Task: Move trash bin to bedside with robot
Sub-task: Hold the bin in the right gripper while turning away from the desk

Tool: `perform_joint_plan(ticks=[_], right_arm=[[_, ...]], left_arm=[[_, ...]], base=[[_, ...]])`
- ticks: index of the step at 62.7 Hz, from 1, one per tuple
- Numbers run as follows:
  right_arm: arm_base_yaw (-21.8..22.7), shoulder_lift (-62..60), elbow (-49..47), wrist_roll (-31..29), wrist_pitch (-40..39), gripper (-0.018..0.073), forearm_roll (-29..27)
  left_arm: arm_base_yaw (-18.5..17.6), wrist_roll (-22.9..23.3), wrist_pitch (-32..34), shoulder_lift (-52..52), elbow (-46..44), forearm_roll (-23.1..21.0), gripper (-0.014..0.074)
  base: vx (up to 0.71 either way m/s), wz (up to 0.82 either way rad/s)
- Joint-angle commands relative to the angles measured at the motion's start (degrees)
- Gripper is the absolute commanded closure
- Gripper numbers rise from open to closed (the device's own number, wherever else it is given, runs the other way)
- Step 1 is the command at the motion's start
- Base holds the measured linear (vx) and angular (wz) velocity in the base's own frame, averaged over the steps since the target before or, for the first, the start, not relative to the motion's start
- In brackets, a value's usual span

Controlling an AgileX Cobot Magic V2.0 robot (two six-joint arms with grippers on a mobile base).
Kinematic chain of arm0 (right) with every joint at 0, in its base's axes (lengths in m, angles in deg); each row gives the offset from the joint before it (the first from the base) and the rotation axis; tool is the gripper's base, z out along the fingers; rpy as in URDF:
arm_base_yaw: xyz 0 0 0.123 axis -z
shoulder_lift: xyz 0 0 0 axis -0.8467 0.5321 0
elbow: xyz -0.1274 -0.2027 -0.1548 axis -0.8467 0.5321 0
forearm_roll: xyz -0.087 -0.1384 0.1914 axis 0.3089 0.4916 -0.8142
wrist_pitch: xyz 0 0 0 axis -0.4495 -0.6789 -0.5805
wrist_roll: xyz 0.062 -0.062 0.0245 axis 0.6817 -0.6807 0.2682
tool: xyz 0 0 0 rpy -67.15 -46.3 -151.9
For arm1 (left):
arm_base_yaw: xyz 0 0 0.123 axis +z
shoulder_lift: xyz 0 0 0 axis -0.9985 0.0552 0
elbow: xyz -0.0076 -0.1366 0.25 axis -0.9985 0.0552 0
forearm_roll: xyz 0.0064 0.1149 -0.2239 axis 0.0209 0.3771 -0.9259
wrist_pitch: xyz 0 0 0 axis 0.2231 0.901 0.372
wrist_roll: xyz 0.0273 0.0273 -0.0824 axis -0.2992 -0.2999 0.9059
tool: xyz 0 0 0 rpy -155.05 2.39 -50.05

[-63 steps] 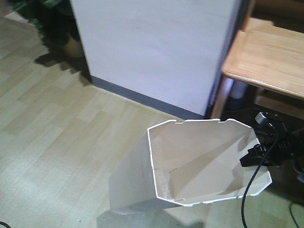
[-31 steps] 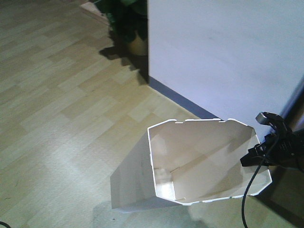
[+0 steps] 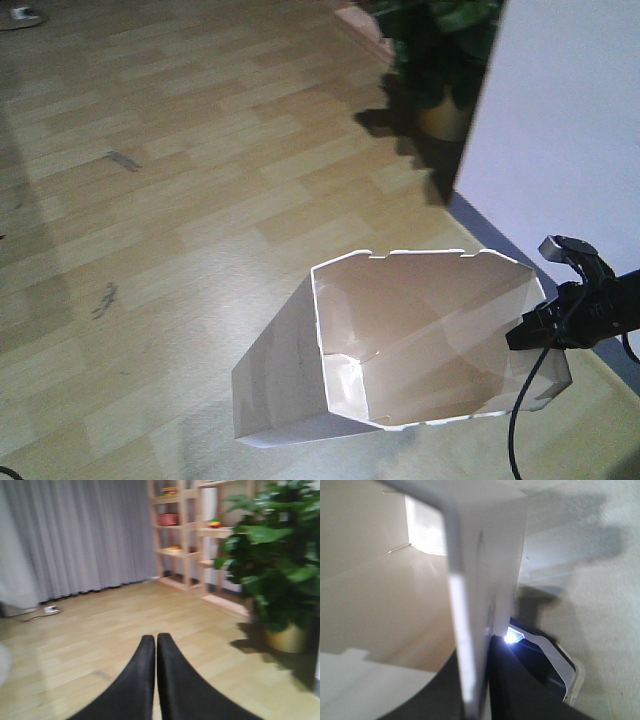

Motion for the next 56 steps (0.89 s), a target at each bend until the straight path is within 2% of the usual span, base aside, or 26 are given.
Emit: perform_joint_plan(ticks=[1,30,56], right_arm=[[0.16,-3.6,-0.79,0.22,13.24,0.0563,-6.14],[0.16,-3.6,-0.79,0.22,13.24,0.0563,-6.14],[0.16,-3.6,-0.79,0.22,13.24,0.0563,-6.14]], left_arm=[[-0.35,0.79,4.28,-0.37,0.67,-0.54,0.0603],[-0.35,0.79,4.28,-0.37,0.67,-0.54,0.0603],[-0.35,0.79,4.28,-0.37,0.67,-0.54,0.0603]], base=[[0.18,0.69],[0.16,0.58],[0.2,0.13]])
